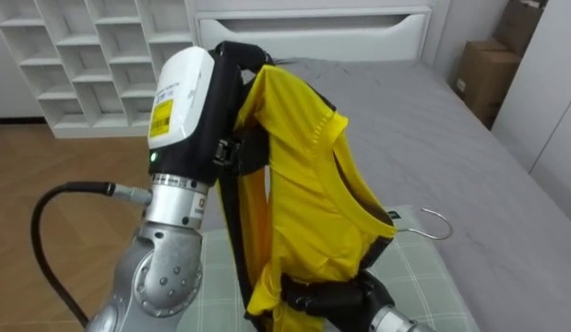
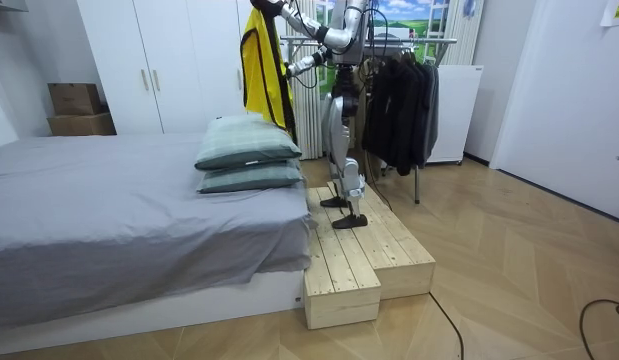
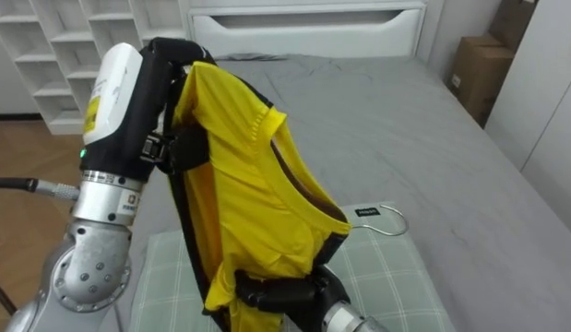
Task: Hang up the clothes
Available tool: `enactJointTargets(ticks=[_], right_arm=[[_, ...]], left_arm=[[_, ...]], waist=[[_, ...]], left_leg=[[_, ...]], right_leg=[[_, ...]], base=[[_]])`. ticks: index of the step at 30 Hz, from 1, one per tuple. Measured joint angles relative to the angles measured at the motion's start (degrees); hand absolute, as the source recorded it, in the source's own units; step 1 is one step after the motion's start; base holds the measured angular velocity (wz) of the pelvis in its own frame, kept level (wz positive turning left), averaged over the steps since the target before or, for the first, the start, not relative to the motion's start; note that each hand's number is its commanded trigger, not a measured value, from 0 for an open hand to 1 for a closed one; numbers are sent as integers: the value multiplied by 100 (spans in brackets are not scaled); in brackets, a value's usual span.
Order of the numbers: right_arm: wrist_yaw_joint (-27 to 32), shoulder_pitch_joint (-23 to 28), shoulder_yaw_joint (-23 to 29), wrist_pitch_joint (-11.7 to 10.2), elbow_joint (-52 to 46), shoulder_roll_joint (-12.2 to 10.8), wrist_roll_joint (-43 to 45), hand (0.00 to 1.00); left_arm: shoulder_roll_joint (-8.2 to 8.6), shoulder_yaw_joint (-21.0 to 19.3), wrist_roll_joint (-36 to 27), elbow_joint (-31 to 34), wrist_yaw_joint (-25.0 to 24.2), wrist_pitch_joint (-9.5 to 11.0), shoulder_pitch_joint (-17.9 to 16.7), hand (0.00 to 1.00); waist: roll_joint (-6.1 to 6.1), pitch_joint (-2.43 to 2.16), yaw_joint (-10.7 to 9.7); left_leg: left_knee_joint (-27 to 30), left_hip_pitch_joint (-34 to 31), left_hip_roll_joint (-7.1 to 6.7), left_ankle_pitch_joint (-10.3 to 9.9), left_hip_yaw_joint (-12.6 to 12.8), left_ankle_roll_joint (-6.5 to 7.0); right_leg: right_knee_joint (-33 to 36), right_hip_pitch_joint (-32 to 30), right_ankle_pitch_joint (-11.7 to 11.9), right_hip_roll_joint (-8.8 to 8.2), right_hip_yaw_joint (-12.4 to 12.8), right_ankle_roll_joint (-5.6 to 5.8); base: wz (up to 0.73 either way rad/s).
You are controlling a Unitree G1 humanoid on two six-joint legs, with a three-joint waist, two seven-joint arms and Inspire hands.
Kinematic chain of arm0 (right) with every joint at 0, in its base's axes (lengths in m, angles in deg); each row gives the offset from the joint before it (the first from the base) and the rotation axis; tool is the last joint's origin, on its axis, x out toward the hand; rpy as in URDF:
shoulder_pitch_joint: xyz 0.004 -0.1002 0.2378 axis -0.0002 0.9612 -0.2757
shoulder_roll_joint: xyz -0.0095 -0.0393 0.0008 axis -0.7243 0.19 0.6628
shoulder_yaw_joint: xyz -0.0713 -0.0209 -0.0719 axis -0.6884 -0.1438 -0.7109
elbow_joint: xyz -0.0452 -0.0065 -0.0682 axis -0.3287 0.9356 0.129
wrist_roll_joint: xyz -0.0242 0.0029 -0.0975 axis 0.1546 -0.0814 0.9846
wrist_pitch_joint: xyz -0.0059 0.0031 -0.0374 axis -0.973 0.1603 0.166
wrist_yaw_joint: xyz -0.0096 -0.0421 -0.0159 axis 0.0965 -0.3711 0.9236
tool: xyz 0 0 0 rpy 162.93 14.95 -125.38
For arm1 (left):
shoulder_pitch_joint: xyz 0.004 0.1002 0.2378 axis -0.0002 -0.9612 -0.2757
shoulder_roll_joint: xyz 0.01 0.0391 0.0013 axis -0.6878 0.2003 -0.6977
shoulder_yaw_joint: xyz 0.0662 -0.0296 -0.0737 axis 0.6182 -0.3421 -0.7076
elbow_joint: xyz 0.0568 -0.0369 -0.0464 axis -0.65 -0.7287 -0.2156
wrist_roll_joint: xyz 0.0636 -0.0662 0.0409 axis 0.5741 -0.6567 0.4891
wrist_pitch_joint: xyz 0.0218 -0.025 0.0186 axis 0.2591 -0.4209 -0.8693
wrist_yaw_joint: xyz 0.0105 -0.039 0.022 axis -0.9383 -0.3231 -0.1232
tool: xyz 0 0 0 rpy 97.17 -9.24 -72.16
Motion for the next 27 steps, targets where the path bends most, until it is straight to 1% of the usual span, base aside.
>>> enactJointTargets(ticks=[5, 7, 8, 9, 10, 12, 14, 15, 16, 17, 18, 19, 20, 21, 23, 25, 26, 27], right_arm=[[-3, -1, 15, -2, 113, -33, 0, 100], [-2, -1, 79, -2, 200, -48, 97, 100], [-1, -1, 112, -2, 210, -42, 142, 100], [-2, -1, 198, -2, 210, -23, 264, 100], [1, -1, 286, -7, 210, 9, 386, 100], [-3, 0, 405, -12, 208, 69, 631, 100], [-5, 1, 594, -12, 204, 123, 1024, 100], [-7, 1, 666, -12, 203, 123, 1150, 100], [-2, 0, 789, -27, 204, 127, 1374, 100], [0, 0, 836, -42, 204, 132, 1484, 100], [2, 0, 917, -75, 204, 159, 1691, 100], [20, 0, 964, -86, 204, 199, 1890, 100], [44, 0, 971, -86, 204, 222, 1983, 100], [102, 2, 991, -83, 207, 295, 2160, 100], [142, 1, 1157, -80, 205, 431, 2584, 100], [213, 0, 1335, -75, 123, 683, 3145, 100], [245, -1, 1421, -74, 86, 772, 3386, 100], [268, -1, 1441, -74, 83, 804, 3474, 100]], left_arm=[[-3, 0, -2, -1, 0, 0, 0, 100], [-12, 0, 4, -18, 0, 4, 0, 100], [-24, -2, 17, -26, 0, 5, 0, 100], [-97, -6, 33, -29, 0, 15, 0, 100], [-206, -27, 30, -28, 0, 43, -1, 100], [-327, -54, 28, -27, 0, 62, 0, 100], [-354, -54, 29, -28, -1, 62, -20, 100], [-354, -54, 29, -28, -1, 63, -29, 83], [-361, -54, 17, -33, -2, 68, -44, 16], [-377, -54, 5, -40, -3, 74, -50, 0], [-444, -53, -6, -91, -4, 126, -57, 0], [-545, -53, -7, -160, -9, 156, -84, 0], [-596, -54, -14, -174, -14, 155, -112, 0], [-662, -53, -31, -211, -30, 155, -150, 0], [-664, -64, -48, -270, -30, 155, -200, 0], [-710, -116, -149, -385, -31, 186, -325, 0], [-741, -147, -187, -479, -33, 174, -415, 0], [-757, -155, -197, -517, -35, 171, -468, 0]], waist=[[5, 3, 0], [9, 18, -14], [9, 19, -15], [13, 24, -14], [20, 29, -13], [24, 31, -35], [22, 30, -43], [22, 30, -52], [21, 30, -70], [19, 30, -83], [18, 29, -122], [13, 28, -146], [7, 28, -152], [-17, 27, -217], [-40, 19, -257], [-107, 7, -284], [-161, -21, -289], [-189, -36, -298]], left_leg=[[-3, 6, 0, 0, -8, 0], [-18, 0, -3, 0, -28, 0], [-20, 0, -4, 0, -35, 0], [-29, 2, -4, 0, -44, 0], [-32, 2, -4, 0, -49, 0], [-33, -17, -6, 0, -71, 0], [-42, -30, -9, 0, -74, 0], [-41, -33, -10, 0, -76, 0], [-41, -32, -12, 0, -76, 0], [-41, -26, -12, 0, -76, 0], [-43, -4, -13, 0, -73, 0], [-47, 3, -12, 0, -67, 0], [-46, 5, -11, 0, -56, 0], [-45, -1, -11, 0, -57, 0], [-46, -26, -12, 0, -54, 0], [-42, -64, -7, 0, -11, 0], [-40, -77, 2, 1, 46, 0], [-37, -74, 7, 1, 54, 0]], right_leg=[[3, 12, 0, 1, -3, 0], [-1, 32, 0, -2, -5, 1], [-4, 35, -1, -3, -6, 1], [-10, 38, -2, -3, -8, 3], [-13, 38, -3, -1, -9, 3], [-28, 39, -5, -1, -21, 6], [-64, 38, -5, 0, -27, 6], [-65, 38, -5, -1, -27, 7], [-68, 39, -5, -3, -29, 7], [-68, 40, -5, -3, -31, 7], [-71, 42, -5, -3, -31, 7], [-70, 42, -6, -3, -20, 9], [-70, 41, -7, -2, -13, 10], [-70, 35, -10, -3, -12, 15], [-64, 9, -16, -6, -9, 24], [4, -78, -25, -9, 7, 27], [12, -117, -25, 0, 53, 26], [13, -120, -24, 6, 58, 25]], base=[[0], [4], [4], [0], [0], [4], [2], [0], [0], [0], [-3], [-5], [-5], [0], [0], [-11], [-14], [-16]])
